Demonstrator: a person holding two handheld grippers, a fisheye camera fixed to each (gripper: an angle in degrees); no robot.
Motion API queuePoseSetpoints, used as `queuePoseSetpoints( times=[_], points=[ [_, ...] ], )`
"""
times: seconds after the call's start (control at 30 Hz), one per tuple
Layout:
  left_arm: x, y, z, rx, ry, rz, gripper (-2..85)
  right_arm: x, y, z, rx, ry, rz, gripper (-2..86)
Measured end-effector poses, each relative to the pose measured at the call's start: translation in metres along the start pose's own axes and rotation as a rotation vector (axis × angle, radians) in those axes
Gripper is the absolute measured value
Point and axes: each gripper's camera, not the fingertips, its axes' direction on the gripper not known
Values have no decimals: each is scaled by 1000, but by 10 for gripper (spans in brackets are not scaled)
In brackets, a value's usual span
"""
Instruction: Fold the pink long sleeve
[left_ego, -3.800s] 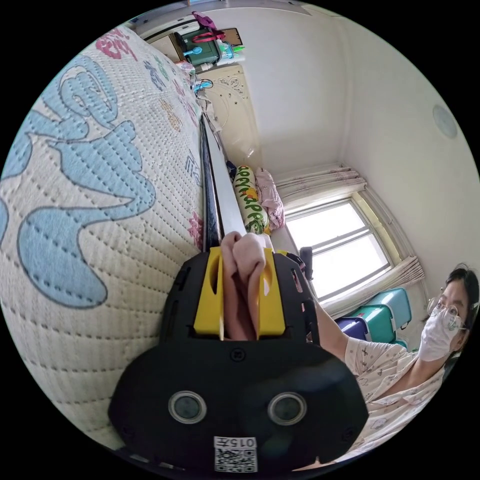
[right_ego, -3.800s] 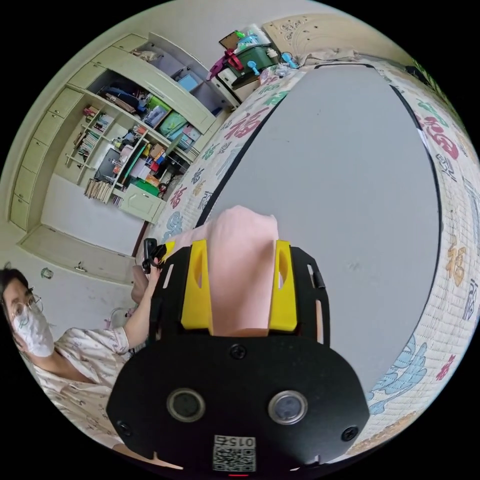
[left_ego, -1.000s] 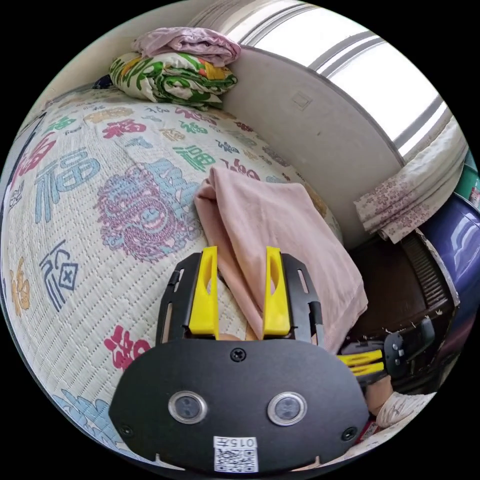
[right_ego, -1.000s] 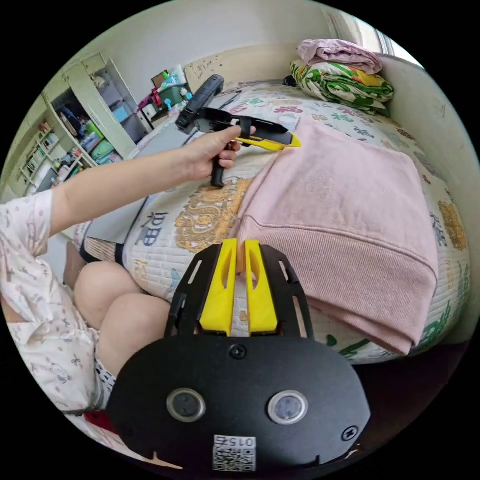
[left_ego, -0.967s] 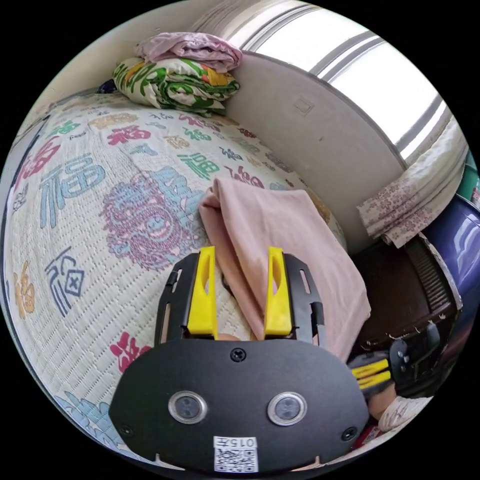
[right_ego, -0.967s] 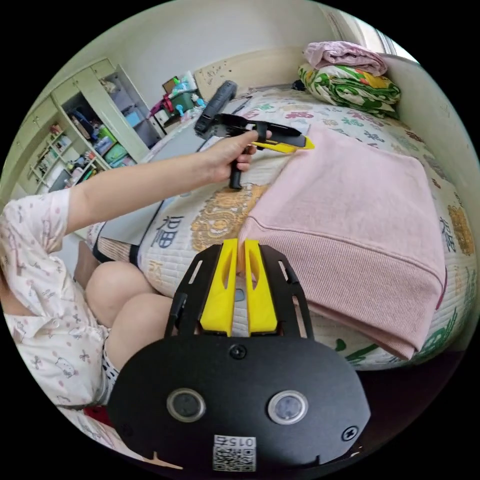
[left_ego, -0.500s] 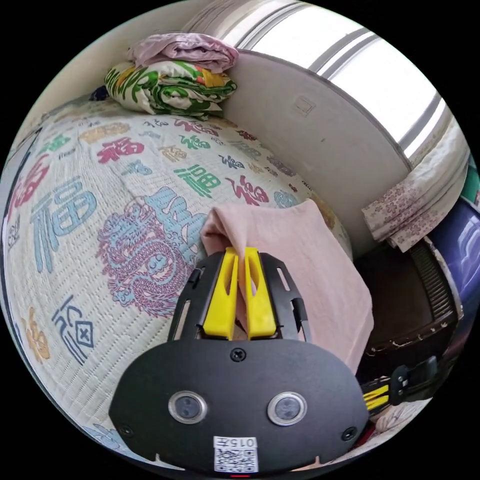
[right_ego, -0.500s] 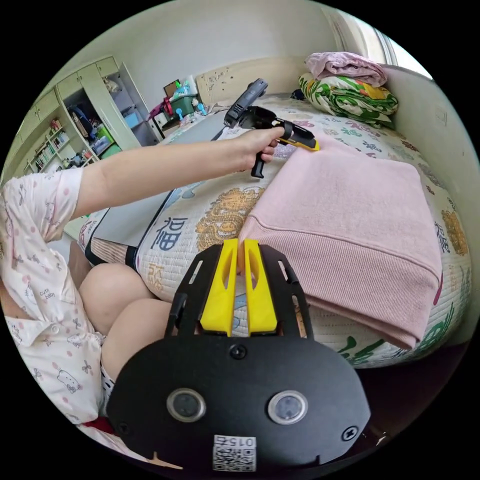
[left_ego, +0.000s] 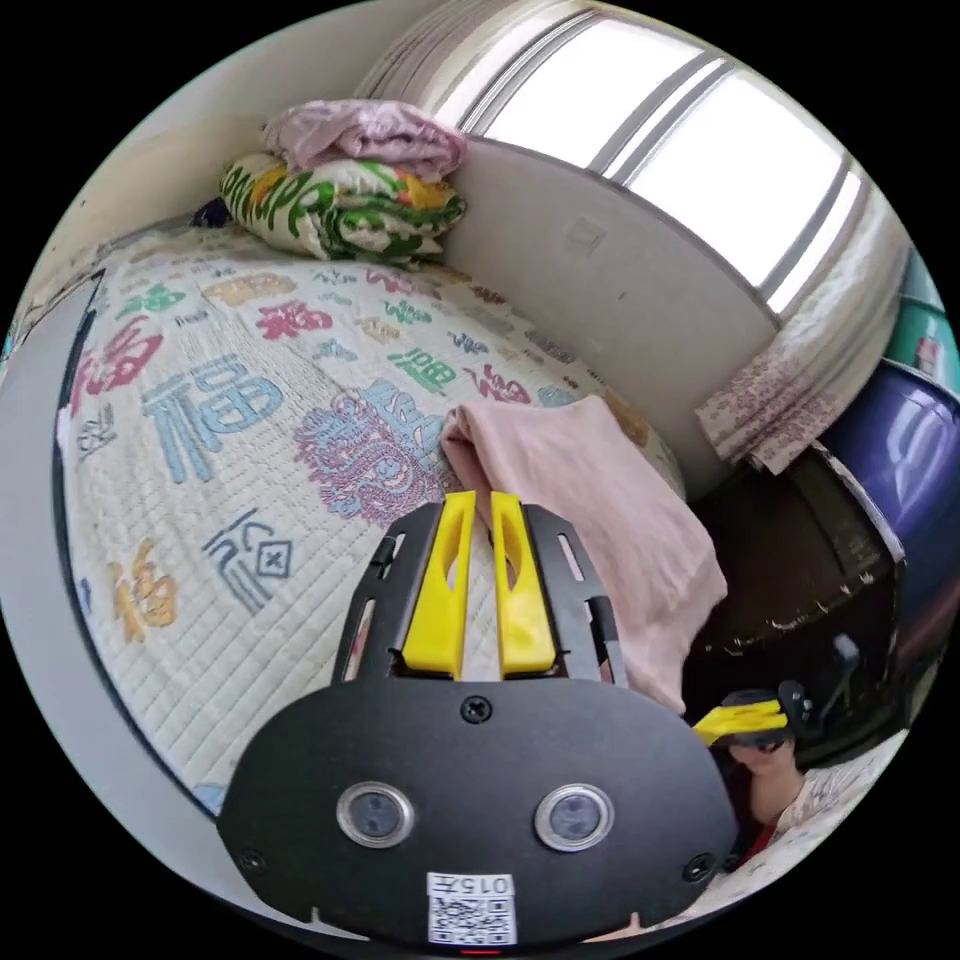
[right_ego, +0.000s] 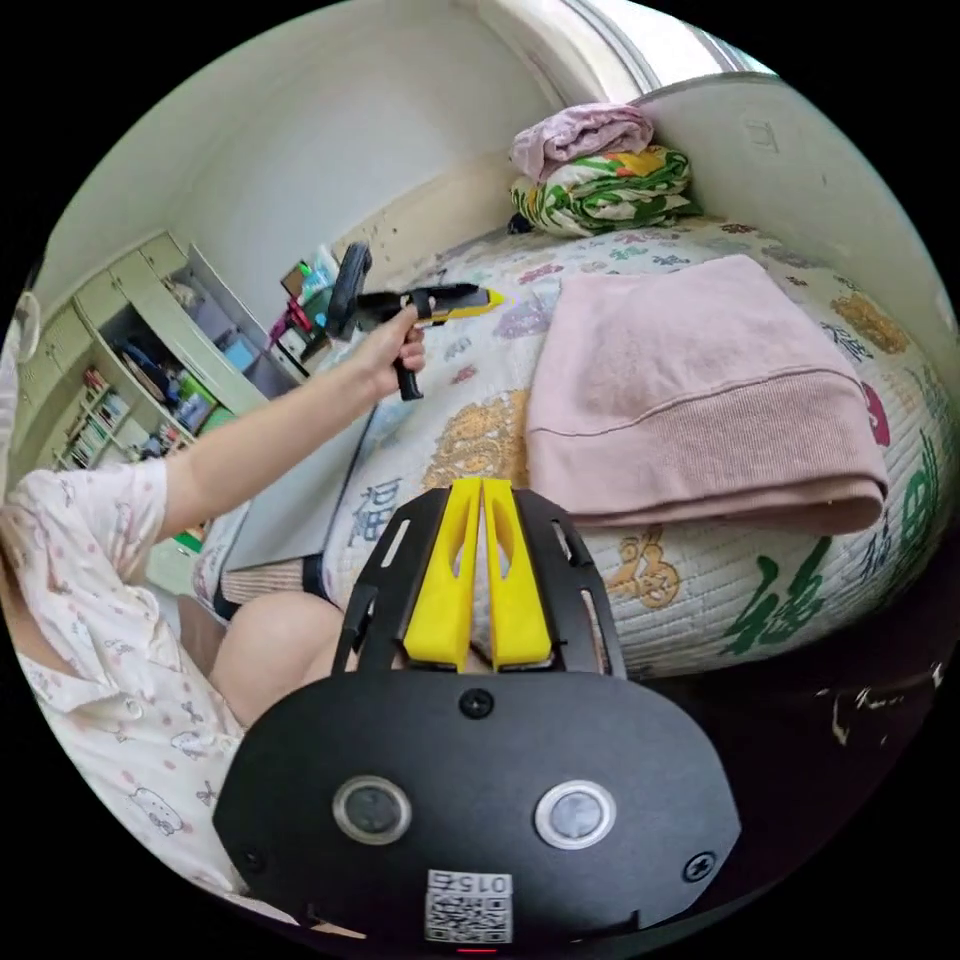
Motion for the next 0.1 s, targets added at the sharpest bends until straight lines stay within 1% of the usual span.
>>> queuePoseSetpoints(
  times=[0.03, 0.07, 0.1],
  points=[
    [6, 13, -31, 37, -7, 15, 41, 0, 11, -29, 108, -43, -3, -1],
    [19, 44, -99, 121, -27, 45, 45, -3, 15, -45, 172, -50, -7, -2],
    [26, 62, -135, 168, -39, 62, 46, -12, 22, -78, 295, -41, -11, -3]
  ],
)
